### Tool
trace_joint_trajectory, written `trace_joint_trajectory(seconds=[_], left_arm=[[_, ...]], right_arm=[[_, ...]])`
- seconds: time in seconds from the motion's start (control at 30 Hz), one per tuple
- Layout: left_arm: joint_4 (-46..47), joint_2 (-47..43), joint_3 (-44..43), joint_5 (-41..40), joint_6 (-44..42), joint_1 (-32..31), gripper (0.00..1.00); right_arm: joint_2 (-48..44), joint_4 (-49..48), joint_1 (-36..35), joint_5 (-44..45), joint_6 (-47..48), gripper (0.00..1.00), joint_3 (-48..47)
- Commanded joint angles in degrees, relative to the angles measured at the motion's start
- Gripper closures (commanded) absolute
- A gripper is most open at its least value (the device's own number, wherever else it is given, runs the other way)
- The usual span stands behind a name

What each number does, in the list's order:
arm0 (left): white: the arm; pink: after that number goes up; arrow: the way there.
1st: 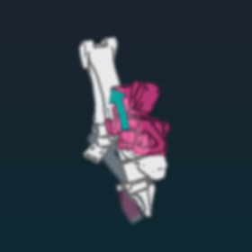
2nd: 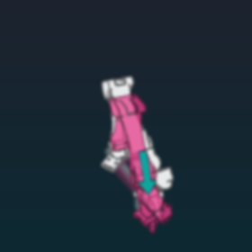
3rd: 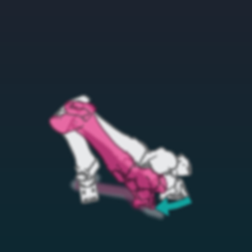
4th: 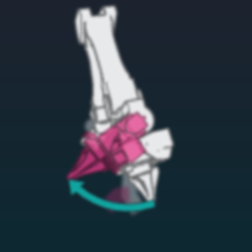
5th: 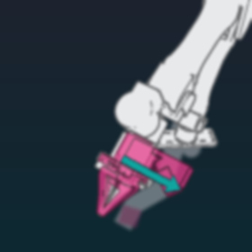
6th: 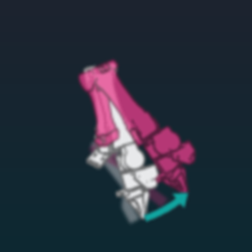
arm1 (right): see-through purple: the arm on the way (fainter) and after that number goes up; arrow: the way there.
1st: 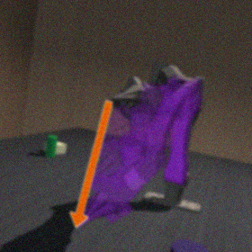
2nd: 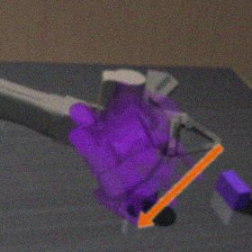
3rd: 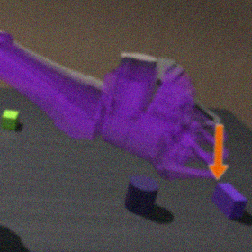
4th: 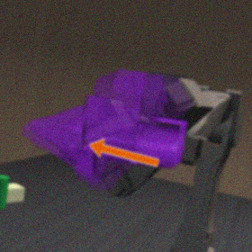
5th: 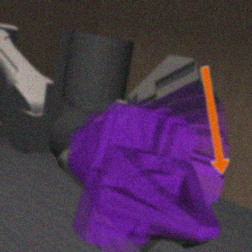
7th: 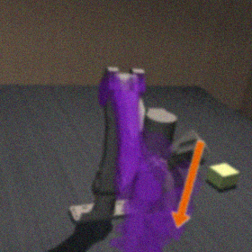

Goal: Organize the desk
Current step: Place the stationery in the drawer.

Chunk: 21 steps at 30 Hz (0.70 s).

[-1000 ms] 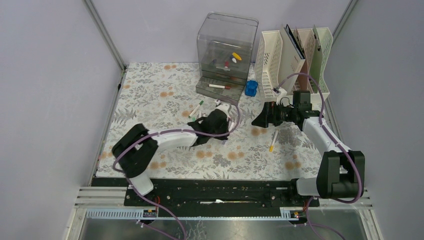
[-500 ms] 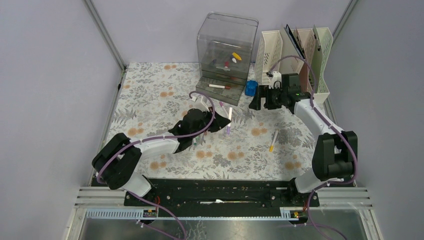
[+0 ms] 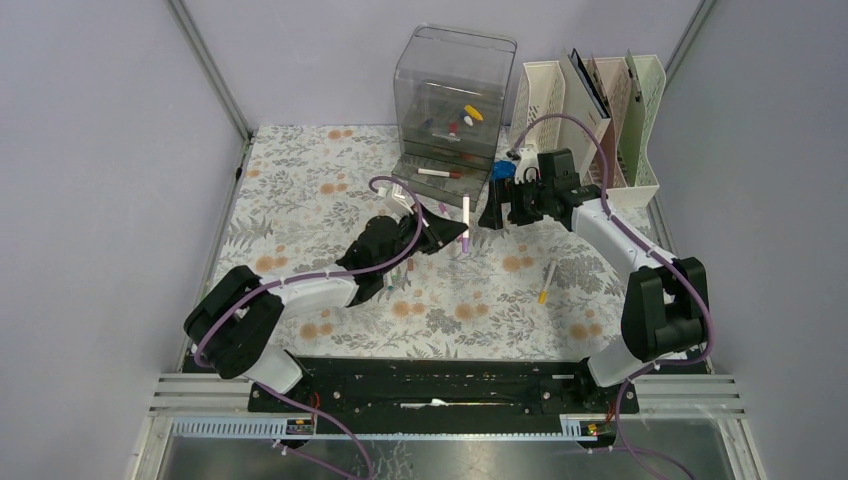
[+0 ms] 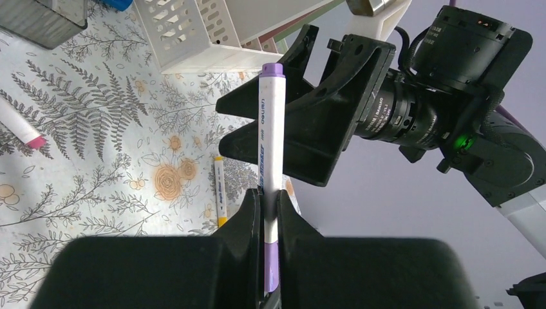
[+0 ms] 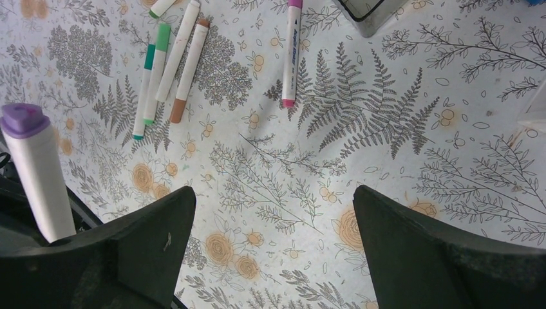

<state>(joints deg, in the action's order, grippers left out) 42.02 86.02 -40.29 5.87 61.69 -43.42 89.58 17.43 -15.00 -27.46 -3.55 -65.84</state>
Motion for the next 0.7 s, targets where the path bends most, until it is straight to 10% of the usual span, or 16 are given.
trace_joint_trajectory(seconds=[0.0,0.1,0.13,0.17,0.67], left_arm=[[5.23,-0.22,1.31,0.25,1.62,0.43,1.0],[5.59,-0.65,2.15,-0.46,2.3,0.75,1.0],[5.65,-0.79,2.37,-0.62,2.41,0.78,1.0],[5.74,-0.83,2.57,-0.68,2.58,0.88,1.0],[10.9,0.69,2.52,1.24,2.51,0.99,1.0]], right_arm=[[-0.55,-0.34,-0.32,0.68,-0.52,0.0,-3.44],[-0.96,0.25,-0.3,-0.78,-0.52,0.0,-4.77],[-0.95,-6.79,-0.44,-27.66,-12.76,0.0,-5.94],[-0.84,-5.38,-0.46,-29.52,-11.58,0.0,-6.94],[-0.2,-8.16,-1.56,-32.74,-16.7,0.0,-5.48]])
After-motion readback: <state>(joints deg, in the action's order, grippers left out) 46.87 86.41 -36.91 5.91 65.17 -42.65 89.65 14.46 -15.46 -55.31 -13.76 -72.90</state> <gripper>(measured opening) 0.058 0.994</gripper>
